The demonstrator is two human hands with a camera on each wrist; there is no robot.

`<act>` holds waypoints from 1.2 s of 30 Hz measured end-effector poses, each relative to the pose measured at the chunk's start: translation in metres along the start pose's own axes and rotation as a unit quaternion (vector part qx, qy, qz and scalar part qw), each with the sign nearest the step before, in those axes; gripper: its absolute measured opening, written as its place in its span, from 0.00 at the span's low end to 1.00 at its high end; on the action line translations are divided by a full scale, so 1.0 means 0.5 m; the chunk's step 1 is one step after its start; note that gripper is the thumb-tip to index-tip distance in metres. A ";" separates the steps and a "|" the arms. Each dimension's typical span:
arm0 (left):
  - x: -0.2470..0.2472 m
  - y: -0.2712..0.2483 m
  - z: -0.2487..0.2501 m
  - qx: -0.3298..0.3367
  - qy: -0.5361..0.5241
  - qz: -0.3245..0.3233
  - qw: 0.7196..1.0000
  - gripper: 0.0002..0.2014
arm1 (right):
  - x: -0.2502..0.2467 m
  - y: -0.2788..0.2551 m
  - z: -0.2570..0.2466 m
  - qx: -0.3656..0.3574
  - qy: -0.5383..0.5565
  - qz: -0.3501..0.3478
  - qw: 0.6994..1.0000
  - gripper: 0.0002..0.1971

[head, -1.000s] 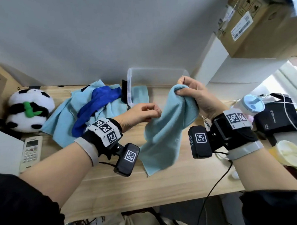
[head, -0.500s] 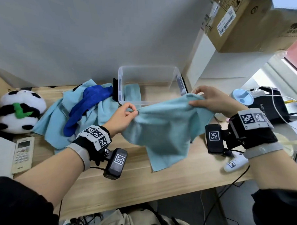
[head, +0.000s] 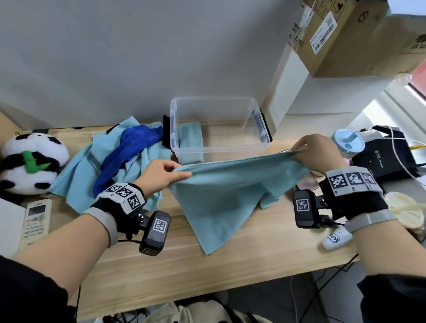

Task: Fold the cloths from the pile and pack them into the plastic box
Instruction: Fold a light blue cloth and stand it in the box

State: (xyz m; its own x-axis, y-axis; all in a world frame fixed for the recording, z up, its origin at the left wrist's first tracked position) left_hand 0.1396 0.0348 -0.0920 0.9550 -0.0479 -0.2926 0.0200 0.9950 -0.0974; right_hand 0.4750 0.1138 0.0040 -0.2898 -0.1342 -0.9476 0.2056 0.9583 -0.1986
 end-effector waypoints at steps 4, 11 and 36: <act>-0.022 -0.003 -0.011 -0.013 -0.035 0.054 0.998 0.05 | -0.014 0.009 0.021 -0.001 0.129 0.035 0.991 0.06; -0.076 0.022 0.062 0.040 -0.137 0.197 0.970 0.09 | -0.033 0.033 0.043 0.033 0.481 0.042 0.875 0.11; 0.127 -0.204 -0.270 -0.296 -0.210 -0.095 0.927 0.07 | 0.373 -0.172 0.213 0.202 0.472 -0.477 0.713 0.26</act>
State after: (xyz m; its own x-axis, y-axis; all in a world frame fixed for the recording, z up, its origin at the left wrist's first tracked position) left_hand 0.1581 -0.0813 -0.2290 0.9842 -0.0561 0.1682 0.1536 0.7437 -0.6506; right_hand 0.5027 -0.0204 -0.1824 -0.9387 -0.2651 0.2203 -0.3096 0.3677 -0.8769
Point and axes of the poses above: each hand's wrist, its own y-axis towards the middle knuckle, its own x-axis out of the palm, z = x × y, the point moved 8 cm from there along y, towards the middle knuckle, and after that the axes turned 13 degrees about x, right-handed, at the moved point
